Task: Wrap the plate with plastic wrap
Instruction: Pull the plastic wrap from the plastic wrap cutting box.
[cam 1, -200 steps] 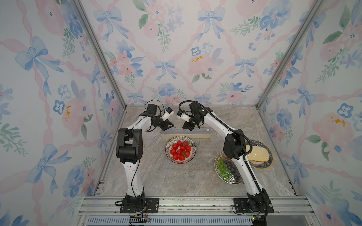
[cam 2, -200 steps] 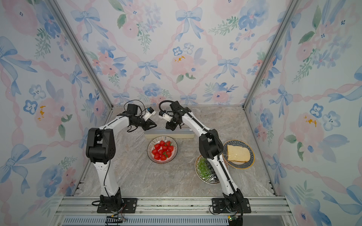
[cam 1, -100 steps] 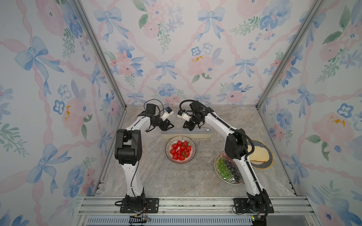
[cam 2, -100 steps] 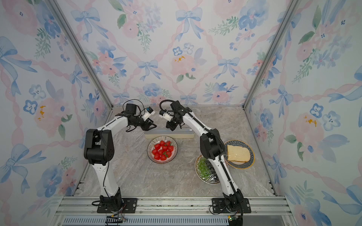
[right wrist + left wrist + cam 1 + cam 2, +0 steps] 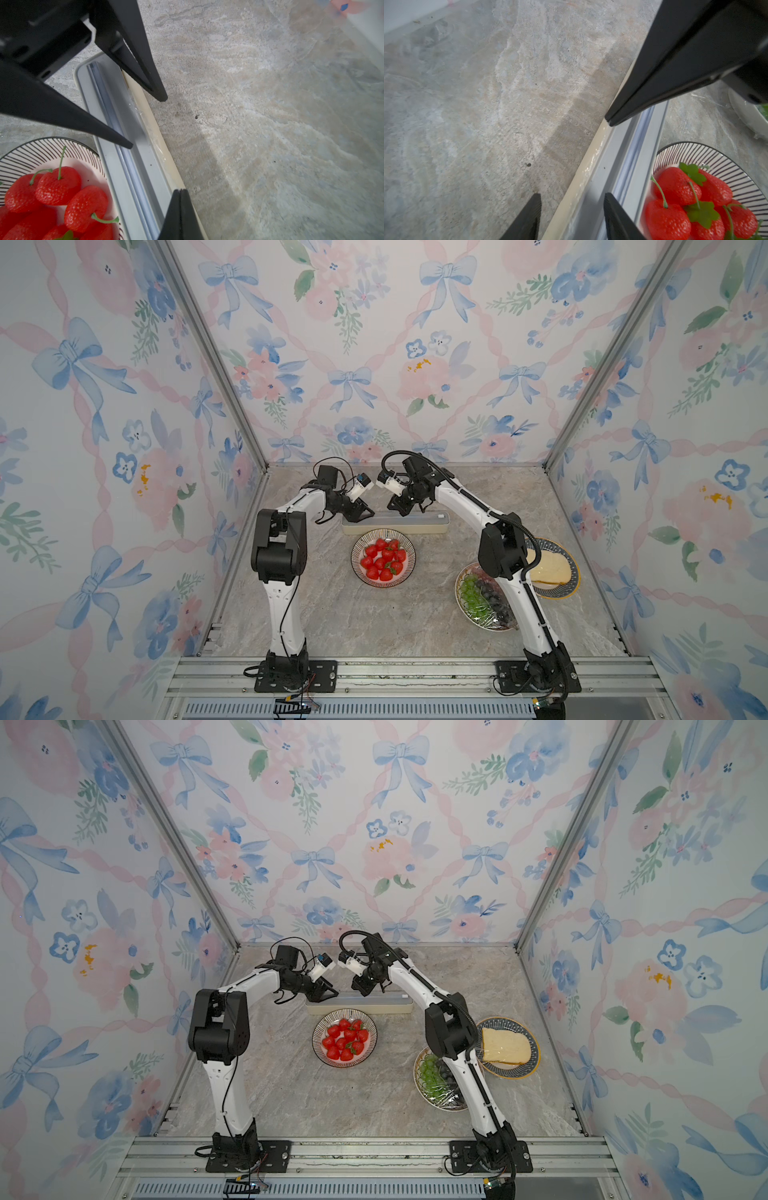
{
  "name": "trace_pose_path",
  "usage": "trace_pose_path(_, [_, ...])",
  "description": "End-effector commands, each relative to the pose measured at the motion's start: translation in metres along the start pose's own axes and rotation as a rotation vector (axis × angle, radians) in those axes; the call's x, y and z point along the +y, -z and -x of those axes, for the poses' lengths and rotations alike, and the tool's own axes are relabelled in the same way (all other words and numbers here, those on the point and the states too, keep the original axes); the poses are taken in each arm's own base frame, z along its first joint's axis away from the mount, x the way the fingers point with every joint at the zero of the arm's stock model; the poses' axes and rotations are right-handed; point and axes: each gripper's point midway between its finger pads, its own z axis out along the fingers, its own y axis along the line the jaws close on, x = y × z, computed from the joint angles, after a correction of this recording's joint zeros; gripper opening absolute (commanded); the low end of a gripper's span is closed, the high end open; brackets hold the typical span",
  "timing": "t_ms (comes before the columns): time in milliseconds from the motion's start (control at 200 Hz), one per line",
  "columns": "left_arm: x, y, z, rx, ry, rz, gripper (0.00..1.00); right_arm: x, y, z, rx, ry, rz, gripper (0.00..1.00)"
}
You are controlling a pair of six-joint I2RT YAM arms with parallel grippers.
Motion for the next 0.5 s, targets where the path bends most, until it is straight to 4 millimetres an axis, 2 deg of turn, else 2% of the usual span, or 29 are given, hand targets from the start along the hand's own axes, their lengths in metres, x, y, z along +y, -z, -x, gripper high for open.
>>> trace_pose_path(0, [-0.004, -0.013, -0.011, 0.027, 0.029, -0.041, 0.47, -0.001, 0.031, 0.026, -0.072, 0.019, -0.040, 0.00])
trace_pose_path(155, [-0.010, -0.016, -0.011, 0.008, 0.041, -0.080, 0.32, -0.001, 0.033, 0.024, -0.072, 0.019, -0.042, 0.00])
trace_pose_path(345, [-0.021, -0.002, 0.003, -0.046, 0.016, -0.118, 0.00, -0.008, 0.047, 0.025, -0.097, -0.005, -0.041, 0.00])
trace_pose_path(370, [-0.022, 0.002, 0.007, -0.058, 0.009, -0.118, 0.00, -0.009, 0.050, 0.024, -0.096, -0.002, -0.043, 0.05])
trace_pose_path(455, [-0.024, 0.010, 0.017, -0.082, -0.011, -0.116, 0.00, -0.012, 0.055, 0.019, -0.089, -0.004, -0.046, 0.35])
trace_pose_path(495, [-0.025, 0.013, 0.020, -0.085, -0.015, -0.111, 0.00, -0.013, 0.055, 0.015, -0.081, -0.008, -0.045, 0.44])
